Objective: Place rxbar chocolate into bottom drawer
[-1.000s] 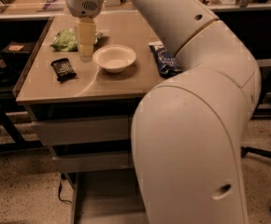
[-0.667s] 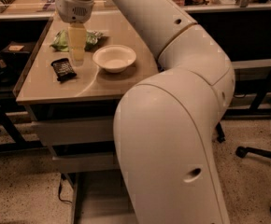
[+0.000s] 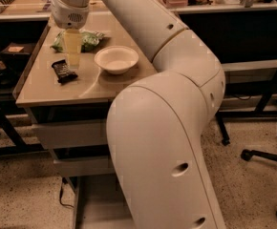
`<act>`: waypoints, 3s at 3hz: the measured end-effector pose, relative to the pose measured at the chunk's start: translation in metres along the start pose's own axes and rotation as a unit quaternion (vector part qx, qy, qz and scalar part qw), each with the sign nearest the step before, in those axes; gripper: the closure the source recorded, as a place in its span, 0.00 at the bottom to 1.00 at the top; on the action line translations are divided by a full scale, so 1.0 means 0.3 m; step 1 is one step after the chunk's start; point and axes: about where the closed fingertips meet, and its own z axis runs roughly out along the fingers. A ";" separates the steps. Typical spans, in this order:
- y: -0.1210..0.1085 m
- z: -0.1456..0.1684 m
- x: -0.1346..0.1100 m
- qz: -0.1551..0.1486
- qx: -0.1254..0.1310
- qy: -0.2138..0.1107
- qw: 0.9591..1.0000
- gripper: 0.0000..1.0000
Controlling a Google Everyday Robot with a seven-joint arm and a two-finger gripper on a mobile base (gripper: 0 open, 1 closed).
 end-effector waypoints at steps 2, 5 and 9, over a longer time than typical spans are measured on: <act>-0.050 0.119 0.013 0.018 -0.011 -0.041 0.999 0.00; -0.099 0.252 0.057 0.040 -0.018 -0.076 0.996 0.00; -0.110 0.364 0.125 0.073 -0.034 -0.102 0.992 0.00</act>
Offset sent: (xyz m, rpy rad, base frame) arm 0.0350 0.0212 -0.0467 0.0912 0.1438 0.0047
